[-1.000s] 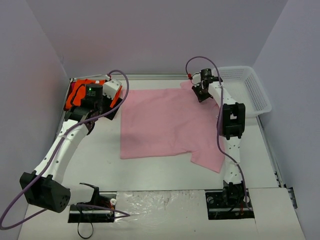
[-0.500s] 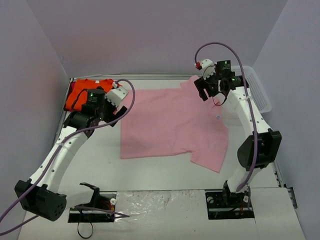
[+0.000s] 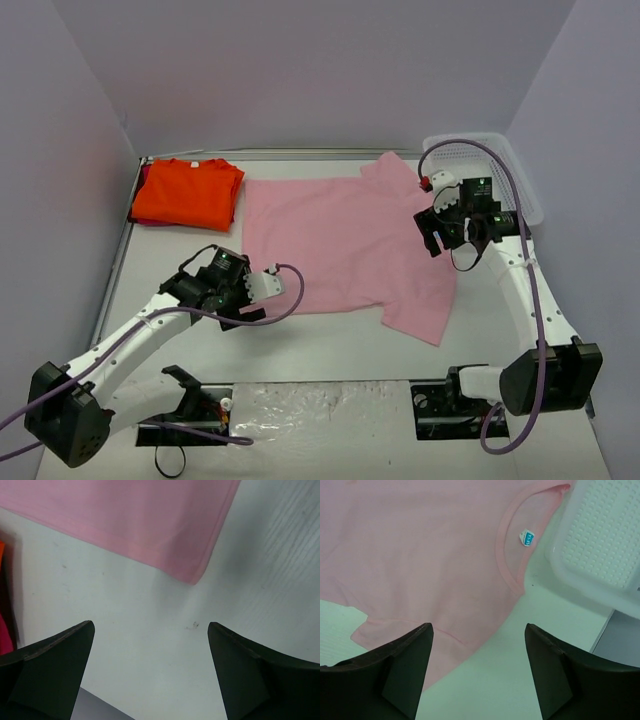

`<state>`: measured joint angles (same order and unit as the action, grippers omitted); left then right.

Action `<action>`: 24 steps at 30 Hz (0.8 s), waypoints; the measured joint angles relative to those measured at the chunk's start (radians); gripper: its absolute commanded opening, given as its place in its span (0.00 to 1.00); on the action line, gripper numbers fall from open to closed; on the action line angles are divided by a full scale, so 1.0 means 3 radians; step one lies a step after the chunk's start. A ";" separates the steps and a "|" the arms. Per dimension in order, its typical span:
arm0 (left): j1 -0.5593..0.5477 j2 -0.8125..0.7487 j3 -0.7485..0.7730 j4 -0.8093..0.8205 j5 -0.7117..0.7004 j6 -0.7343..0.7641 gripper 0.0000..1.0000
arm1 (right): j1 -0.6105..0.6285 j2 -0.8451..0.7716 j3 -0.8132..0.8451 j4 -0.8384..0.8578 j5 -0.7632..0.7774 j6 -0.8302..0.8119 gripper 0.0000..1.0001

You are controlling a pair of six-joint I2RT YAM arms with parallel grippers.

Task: Fold and stack the t-shirts
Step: Flatten out the tshirt, then grap the side of the flattened tshirt closest away from the robot with both arms

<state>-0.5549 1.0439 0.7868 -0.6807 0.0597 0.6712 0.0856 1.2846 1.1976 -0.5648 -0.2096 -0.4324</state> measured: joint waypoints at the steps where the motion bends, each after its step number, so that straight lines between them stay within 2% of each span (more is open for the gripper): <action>1: -0.0003 0.0006 -0.0085 0.0039 0.0000 0.0034 0.97 | 0.0000 -0.0050 -0.0051 0.0001 0.0006 0.0028 0.70; 11: -0.0024 0.0106 -0.0540 0.0411 0.0134 0.0237 0.96 | -0.0160 -0.0164 -0.0262 0.0005 0.0064 0.0172 0.71; 18: -0.0029 0.0273 -0.0582 0.0689 0.0239 0.0256 0.96 | -0.0244 -0.0178 -0.0262 0.0005 0.0066 0.0217 0.71; 22: -0.0048 0.0492 -0.0586 0.0868 0.0248 0.0249 0.99 | -0.0247 -0.0178 -0.0262 0.0006 0.0065 0.0219 0.71; 23: -0.0052 0.0540 -0.0586 0.0905 0.0248 0.0248 0.93 | -0.0247 -0.0178 -0.0262 0.0006 0.0065 0.0219 0.71; 24: -0.0052 0.0589 -0.0587 0.0944 0.0248 0.0243 0.81 | -0.0247 -0.0178 -0.0262 0.0006 0.0065 0.0219 0.71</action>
<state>-0.5705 1.2205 0.6106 -0.3977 0.1341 0.7441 0.0116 1.2312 1.1191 -0.5629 -0.1902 -0.3668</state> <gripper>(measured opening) 0.942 0.709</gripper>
